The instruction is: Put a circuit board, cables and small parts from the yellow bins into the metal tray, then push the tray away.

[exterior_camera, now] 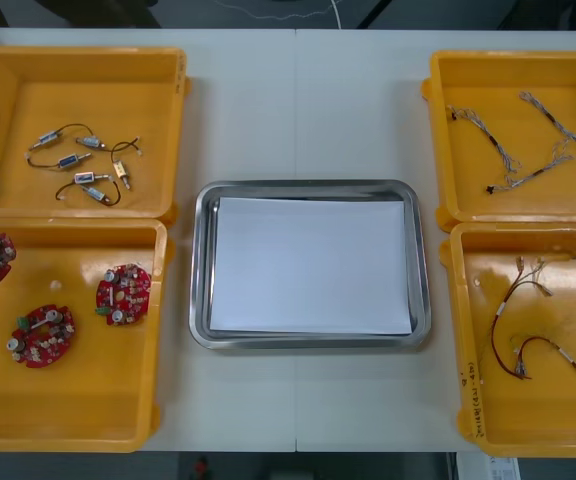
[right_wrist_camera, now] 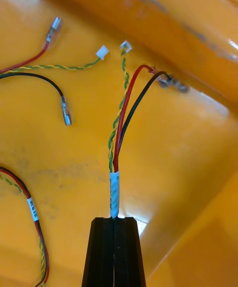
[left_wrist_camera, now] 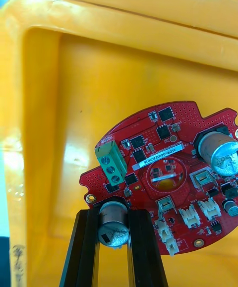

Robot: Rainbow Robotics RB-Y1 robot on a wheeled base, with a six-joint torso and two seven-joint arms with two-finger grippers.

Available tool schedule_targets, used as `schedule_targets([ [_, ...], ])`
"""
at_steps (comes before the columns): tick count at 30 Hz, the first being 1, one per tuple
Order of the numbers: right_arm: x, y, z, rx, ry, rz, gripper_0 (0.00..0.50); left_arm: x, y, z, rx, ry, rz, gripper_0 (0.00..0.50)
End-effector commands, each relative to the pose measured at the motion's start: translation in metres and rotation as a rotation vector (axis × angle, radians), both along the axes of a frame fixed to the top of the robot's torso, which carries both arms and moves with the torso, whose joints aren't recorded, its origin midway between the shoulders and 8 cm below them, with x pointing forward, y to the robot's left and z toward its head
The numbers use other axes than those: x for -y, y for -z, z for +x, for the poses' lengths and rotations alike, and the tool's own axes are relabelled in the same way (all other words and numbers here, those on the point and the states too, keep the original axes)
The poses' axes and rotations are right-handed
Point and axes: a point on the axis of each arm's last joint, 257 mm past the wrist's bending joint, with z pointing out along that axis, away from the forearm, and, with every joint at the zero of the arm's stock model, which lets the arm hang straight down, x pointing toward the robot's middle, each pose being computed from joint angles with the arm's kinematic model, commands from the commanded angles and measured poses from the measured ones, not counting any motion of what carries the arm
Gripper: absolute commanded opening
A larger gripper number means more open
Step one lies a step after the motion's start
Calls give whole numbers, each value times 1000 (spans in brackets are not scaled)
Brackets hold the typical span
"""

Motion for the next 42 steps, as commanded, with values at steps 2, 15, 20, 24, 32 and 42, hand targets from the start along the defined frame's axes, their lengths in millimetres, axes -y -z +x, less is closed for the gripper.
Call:
schedule_targets([
  [2, -1, -43, 0, 39, -11, -12, 0, -19, -54, 7, 66, 55, 84, 0],
  [15, 10, -92, -37, -11, 38, 64, 0, -37, -78, 4, 81, 40, 128, 0],
  [20, 5, -101, -41, -4, 19, 41, 0, -29, -83, 10, 90, 52, 120, 1],
  [24, -12, -105, -41, -2, -35, 22, 0, -13, -88, 18, 91, 92, 117, 0],
  [32, -52, -109, -41, 8, -149, -13, 0, 20, -99, 34, 89, 173, 126, 1],
  [42, -87, -115, -29, 13, -248, -36, 0, 68, -110, 44, 113, 236, 136, 1],
])
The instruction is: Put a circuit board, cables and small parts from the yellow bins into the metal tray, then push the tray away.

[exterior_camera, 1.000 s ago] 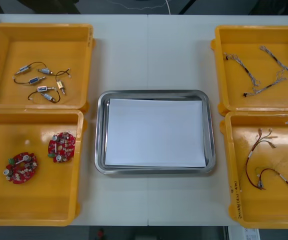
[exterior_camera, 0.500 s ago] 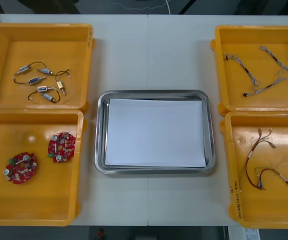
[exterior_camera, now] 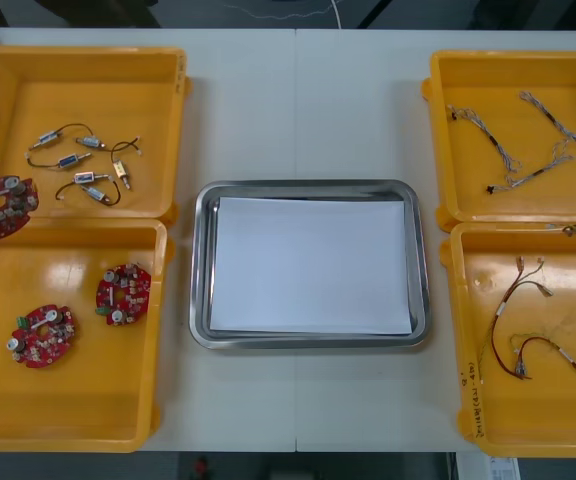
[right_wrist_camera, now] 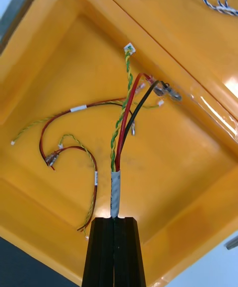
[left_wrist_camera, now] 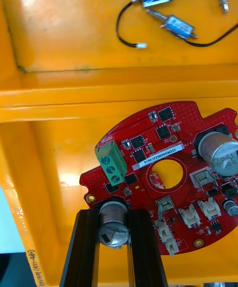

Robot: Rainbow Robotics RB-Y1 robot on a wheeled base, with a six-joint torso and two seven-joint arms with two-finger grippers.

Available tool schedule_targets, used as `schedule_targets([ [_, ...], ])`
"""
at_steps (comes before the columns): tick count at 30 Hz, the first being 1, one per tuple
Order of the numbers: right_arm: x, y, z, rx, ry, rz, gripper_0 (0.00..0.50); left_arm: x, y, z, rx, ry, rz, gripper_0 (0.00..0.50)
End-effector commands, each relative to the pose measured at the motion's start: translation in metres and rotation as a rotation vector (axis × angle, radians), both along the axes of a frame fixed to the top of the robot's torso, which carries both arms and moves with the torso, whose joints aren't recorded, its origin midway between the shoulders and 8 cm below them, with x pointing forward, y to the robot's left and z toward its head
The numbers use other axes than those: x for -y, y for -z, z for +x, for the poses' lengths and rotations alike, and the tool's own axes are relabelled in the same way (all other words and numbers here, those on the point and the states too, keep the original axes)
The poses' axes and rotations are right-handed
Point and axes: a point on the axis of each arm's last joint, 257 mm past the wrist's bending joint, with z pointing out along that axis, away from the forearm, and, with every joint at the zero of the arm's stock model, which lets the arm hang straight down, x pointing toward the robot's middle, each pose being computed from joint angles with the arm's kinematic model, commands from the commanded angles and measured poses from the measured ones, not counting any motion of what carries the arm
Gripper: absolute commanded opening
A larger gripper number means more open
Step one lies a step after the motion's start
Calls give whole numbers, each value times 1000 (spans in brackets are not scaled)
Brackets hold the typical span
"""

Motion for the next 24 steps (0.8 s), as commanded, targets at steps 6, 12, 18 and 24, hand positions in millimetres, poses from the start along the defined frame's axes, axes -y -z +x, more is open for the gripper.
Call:
schedule_targets([
  [6, -30, -14, 16, 28, -72, -30, 0, 44, -38, 12, 64, -10, 33, 3],
  [12, -36, -15, 19, 31, -88, -31, 0, 83, -41, 17, 75, -25, -2, 2],
  [18, -37, -15, 18, 27, -92, -32, 0, 123, -41, 21, 88, -35, -48, 2],
  [24, -35, -14, 16, 16, -89, -36, 0, 166, -37, 28, 101, -45, -77, 1],
])
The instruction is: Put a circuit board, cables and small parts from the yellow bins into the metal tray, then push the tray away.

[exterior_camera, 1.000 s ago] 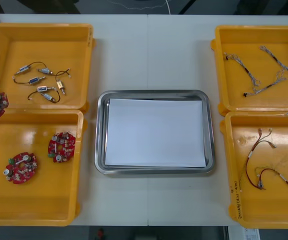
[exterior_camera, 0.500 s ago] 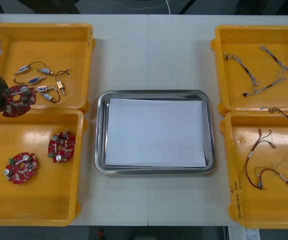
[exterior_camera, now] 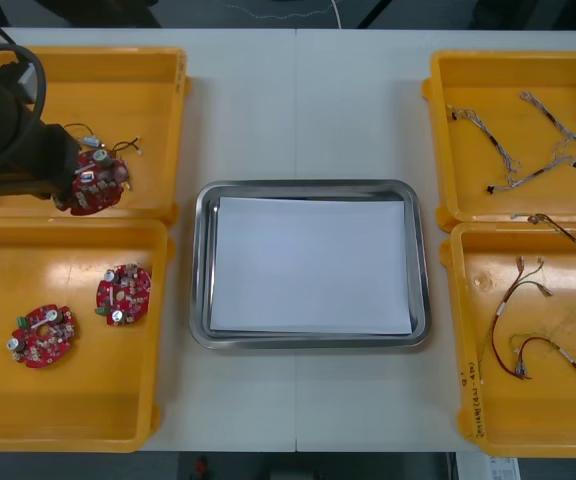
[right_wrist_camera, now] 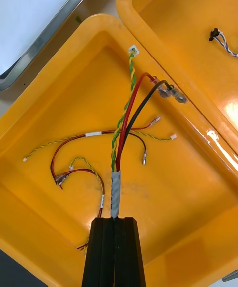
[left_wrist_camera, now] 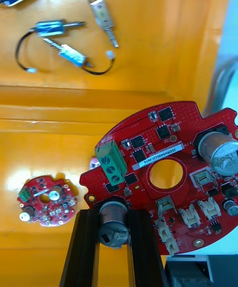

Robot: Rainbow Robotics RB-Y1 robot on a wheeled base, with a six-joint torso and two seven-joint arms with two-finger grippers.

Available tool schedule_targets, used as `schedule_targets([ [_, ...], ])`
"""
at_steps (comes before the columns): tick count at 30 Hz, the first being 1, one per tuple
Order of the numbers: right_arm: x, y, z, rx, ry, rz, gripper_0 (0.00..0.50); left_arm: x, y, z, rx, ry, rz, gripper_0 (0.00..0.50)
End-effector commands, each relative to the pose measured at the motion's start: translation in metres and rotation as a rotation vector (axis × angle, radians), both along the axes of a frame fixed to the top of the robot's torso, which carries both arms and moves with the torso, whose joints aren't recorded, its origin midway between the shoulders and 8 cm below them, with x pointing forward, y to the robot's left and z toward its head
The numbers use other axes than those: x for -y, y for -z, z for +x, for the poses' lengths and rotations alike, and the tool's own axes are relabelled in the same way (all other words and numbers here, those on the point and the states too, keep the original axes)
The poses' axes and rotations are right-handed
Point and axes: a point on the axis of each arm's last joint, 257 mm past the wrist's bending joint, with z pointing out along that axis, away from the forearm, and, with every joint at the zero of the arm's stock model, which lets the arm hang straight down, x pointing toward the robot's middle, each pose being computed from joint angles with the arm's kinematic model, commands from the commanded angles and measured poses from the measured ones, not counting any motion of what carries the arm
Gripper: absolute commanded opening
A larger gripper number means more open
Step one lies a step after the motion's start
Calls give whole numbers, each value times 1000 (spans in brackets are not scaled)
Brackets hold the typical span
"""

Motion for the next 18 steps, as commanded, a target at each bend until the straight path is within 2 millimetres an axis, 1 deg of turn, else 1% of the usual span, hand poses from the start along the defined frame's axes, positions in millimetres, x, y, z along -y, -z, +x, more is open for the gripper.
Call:
schedule_targets([
  [1, -2, -10, 1, 17, 3, -22, 0, 53, -15, 13, 68, 44, -19, 2],
  [2, -2, -10, 1, 15, 4, -23, 0, 63, -14, 15, 74, 41, -24, 2],
  [6, -1, -10, 0, 14, 2, -29, 0, 89, -8, 19, 87, 32, -30, 3],
  [9, 0, -10, 1, 15, 2, -30, 0, 115, -3, 21, 103, 24, -55, 2],
  [11, 0, -9, 0, 13, 2, -31, 0, 126, 0, 22, 109, 22, -63, 3],
  [12, 0, -9, 0, 13, 2, -31, 0, 136, 4, 22, 114, 24, -62, 2],
  [13, 0, -10, 1, 14, 3, -32, 0, 140, 6, 21, 112, 24, -62, 3],
  [15, 0, -10, 1, 15, 4, -32, 0, 156, 15, 19, 113, 47, -55, 3],
  [17, 0, -10, 1, 14, 5, -31, 0, 165, 20, 17, 115, 57, -54, 2],
  [18, 0, -10, 1, 15, 7, -30, 0, 172, 25, 15, 114, 67, -51, 2],
])
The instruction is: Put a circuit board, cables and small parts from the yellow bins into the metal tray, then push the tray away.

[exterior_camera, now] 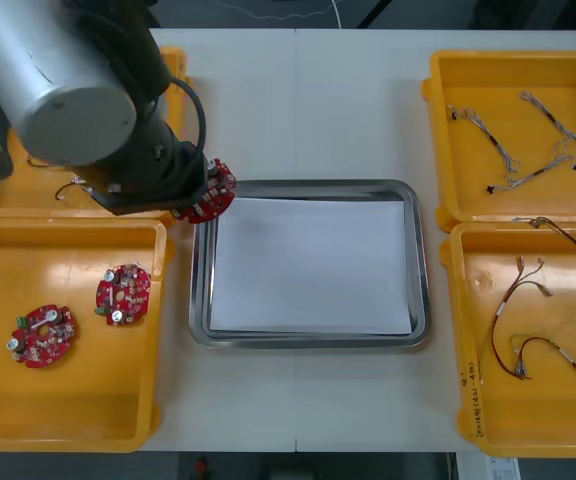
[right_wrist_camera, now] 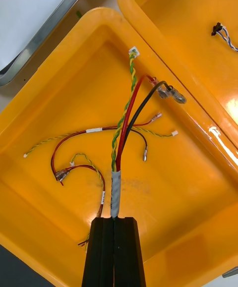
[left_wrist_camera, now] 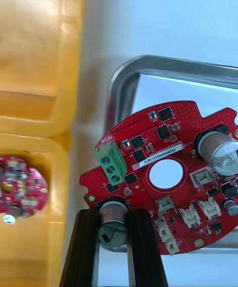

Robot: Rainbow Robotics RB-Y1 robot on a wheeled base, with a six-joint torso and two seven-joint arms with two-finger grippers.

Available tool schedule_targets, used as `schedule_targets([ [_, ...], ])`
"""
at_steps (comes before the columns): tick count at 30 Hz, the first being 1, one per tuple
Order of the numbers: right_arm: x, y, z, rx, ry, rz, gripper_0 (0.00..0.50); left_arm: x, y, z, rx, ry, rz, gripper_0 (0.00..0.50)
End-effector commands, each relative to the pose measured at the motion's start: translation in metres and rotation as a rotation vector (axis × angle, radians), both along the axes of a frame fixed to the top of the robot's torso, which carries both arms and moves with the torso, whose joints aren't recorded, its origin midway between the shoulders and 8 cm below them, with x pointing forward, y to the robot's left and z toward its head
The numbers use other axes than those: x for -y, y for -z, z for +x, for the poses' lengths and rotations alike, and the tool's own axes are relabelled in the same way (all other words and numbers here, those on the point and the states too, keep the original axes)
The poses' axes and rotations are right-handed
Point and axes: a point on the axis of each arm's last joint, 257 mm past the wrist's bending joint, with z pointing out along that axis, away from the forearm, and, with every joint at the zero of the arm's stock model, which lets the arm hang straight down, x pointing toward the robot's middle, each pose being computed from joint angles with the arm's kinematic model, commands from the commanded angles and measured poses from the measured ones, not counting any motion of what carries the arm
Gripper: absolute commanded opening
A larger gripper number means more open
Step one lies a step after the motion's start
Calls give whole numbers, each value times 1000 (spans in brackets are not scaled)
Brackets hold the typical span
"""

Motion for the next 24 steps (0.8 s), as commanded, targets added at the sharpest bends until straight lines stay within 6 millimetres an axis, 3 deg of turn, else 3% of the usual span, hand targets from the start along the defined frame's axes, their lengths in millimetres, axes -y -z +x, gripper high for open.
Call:
schedule_targets([
  [1, -1, -11, 3, 24, 5, -24, 0, 49, -7, -2, 69, 144, 25, 2],
  [9, -1, -10, 3, 24, 8, -24, 0, 80, 21, -23, 24, 191, 36, 2],
  [18, 0, -11, 4, 28, 10, -25, 0, 82, 56, -43, -48, 190, 39, 3],
  [24, 0, -11, 4, 28, 10, -25, 0, 82, 73, -45, -54, 178, 16, 3],
])
